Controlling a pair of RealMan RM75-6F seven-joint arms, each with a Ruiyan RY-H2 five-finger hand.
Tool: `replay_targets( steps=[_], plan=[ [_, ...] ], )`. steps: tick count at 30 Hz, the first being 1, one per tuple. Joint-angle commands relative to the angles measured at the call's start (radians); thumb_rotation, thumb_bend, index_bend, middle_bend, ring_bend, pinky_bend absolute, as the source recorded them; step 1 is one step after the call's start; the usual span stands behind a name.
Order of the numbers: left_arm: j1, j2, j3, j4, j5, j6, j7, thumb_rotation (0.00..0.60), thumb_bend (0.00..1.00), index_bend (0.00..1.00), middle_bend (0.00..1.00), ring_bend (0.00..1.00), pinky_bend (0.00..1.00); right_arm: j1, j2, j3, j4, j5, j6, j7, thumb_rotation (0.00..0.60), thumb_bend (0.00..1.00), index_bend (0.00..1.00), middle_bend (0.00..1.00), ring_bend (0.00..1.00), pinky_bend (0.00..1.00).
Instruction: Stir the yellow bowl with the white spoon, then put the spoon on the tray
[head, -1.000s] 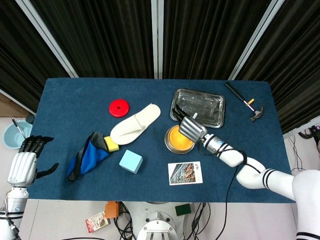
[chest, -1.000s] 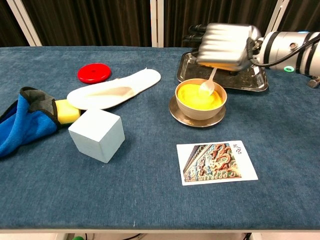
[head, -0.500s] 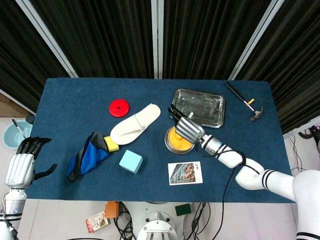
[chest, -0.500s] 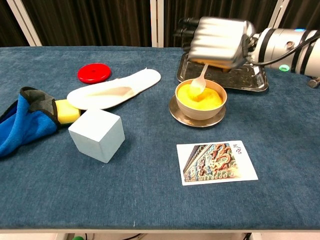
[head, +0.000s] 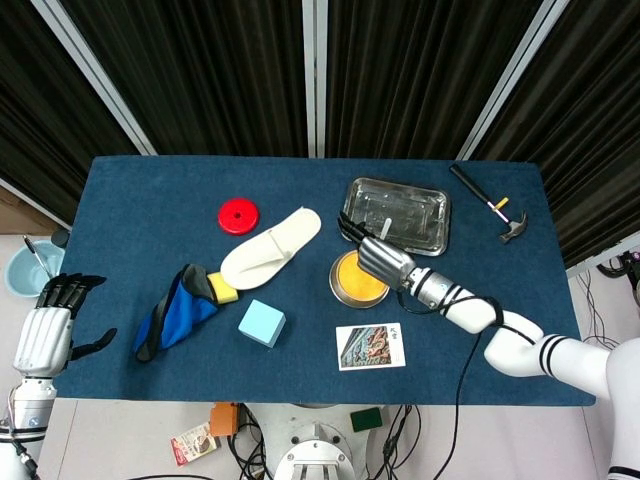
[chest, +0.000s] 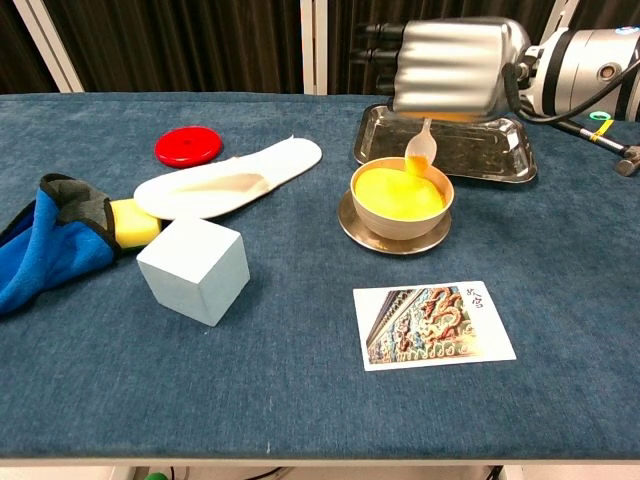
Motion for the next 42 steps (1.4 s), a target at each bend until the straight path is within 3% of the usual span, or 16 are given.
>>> replay_targets(
  steps=[1,16,25,42],
  plan=[
    [0.002,-0.004,0.001,0.004,-0.001,0.001,-0.005,0.594,0.15,0.23,0.21,0.13,0.11,0.003,-0.017,0.006,-0.004,0.021,-0.032,-0.066,0.6,0.5,0.69,0.32,0.04,0.0],
    [0.005,-0.014,0.001,0.028,-0.004,0.0,-0.026,0.596,0.15,0.23,0.21,0.13,0.11,0.005,-0.063,0.021,0.007,0.069,-0.063,-0.138,0.6,0.5,0.69,0.32,0.04,0.0],
    [0.01,-0.011,0.003,0.031,-0.006,0.001,-0.027,0.597,0.15,0.23,0.21,0.13,0.11,0.005,-0.126,0.013,0.04,0.044,-0.026,-0.057,0.6,0.5,0.69,0.32,0.04,0.0],
    [0.003,-0.002,0.001,0.005,0.006,-0.001,-0.002,0.594,0.15,0.23,0.21,0.13,0.11,-0.035,-0.02,0.052,-0.04,0.027,0.1,0.022,0.6,0.5,0.69,0.32,0.04,0.0]
  ],
)
